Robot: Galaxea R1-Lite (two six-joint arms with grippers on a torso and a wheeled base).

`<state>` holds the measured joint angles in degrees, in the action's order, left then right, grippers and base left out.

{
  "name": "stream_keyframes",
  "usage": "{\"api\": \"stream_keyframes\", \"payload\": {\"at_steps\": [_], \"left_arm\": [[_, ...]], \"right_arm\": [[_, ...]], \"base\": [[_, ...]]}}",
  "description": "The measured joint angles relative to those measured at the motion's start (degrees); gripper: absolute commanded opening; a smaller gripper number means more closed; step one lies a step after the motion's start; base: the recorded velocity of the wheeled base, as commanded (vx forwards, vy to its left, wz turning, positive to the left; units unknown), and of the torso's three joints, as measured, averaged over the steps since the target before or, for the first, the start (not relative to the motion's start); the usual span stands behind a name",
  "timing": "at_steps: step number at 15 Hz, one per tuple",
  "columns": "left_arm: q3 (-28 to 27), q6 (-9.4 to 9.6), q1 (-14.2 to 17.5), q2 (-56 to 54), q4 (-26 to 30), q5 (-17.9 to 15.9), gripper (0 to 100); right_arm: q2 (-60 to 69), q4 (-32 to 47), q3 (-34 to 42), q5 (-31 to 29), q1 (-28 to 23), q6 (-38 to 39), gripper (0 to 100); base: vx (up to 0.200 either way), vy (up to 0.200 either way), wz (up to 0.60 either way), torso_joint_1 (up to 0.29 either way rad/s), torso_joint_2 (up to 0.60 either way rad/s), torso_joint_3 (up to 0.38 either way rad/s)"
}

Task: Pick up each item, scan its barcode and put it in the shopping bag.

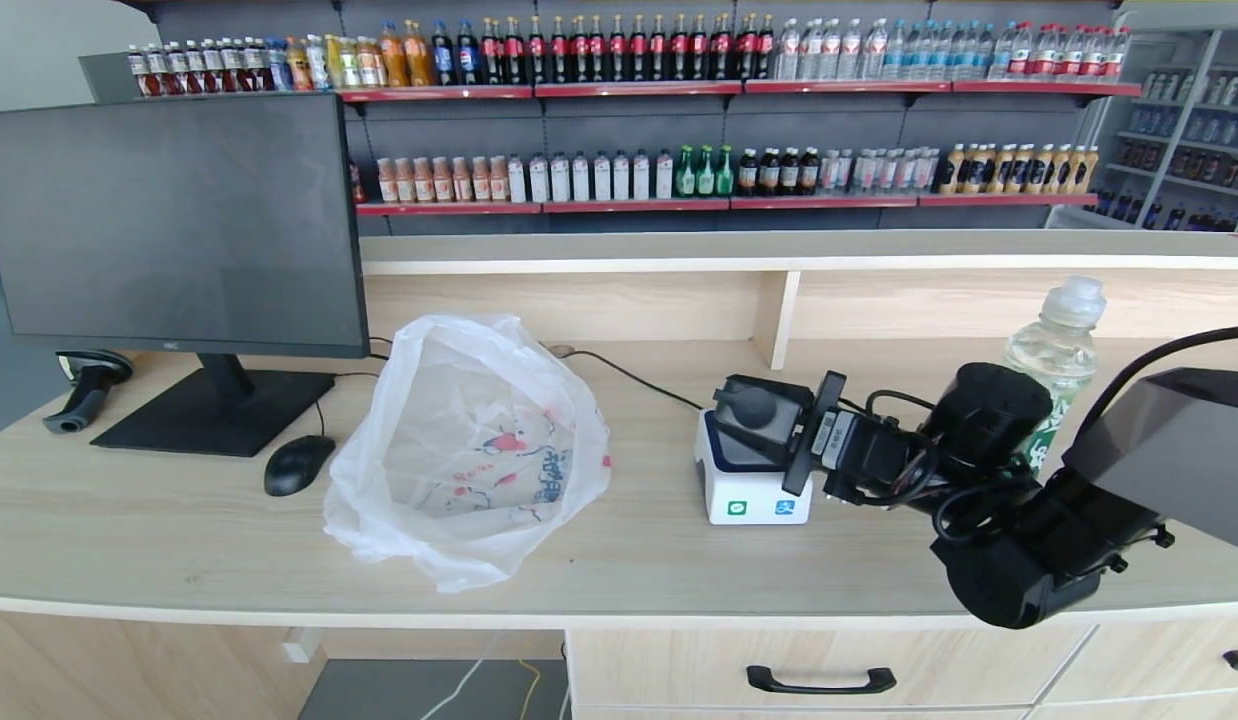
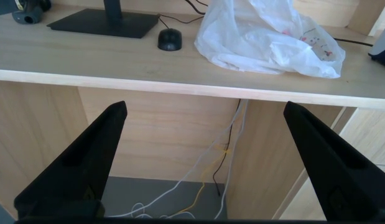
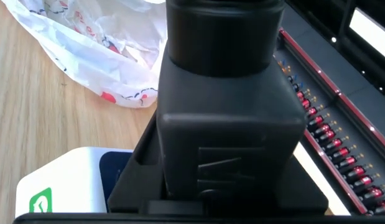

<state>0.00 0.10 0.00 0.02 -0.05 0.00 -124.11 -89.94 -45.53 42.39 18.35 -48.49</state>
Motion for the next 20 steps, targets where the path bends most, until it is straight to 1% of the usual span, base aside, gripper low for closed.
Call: {"api": "stream_keyframes", "payload": {"at_steps": [8,14,17,20], "left_arm": [[0.0,-0.02,0.0,0.0,0.0,0.0,100],[0.0,-0.02,0.0,0.0,-0.02,0.0,100],[0.0,0.0,0.0,0.0,-0.02,0.0,100],[0.0,0.0,0.0,0.0,-0.02,0.0,100]], "right_arm": [[-0.12,0.02,1.52,0.41,-1.51,-1.04,0],[-0.09,0.02,1.84,0.41,-1.67,-1.16,0],[0.27,0.02,2.67,0.34,-1.57,0.2,0],[3.19,0.0,4.83,0.09,-1.34,3.74,0]], "base": [[0.0,0.0,0.0,0.0,0.0,0.0],[0.0,0.0,0.0,0.0,0.0,0.0],[0.0,0.0,0.0,0.0,0.0,0.0],[0.0,0.0,0.0,0.0,0.0,0.0]]}}
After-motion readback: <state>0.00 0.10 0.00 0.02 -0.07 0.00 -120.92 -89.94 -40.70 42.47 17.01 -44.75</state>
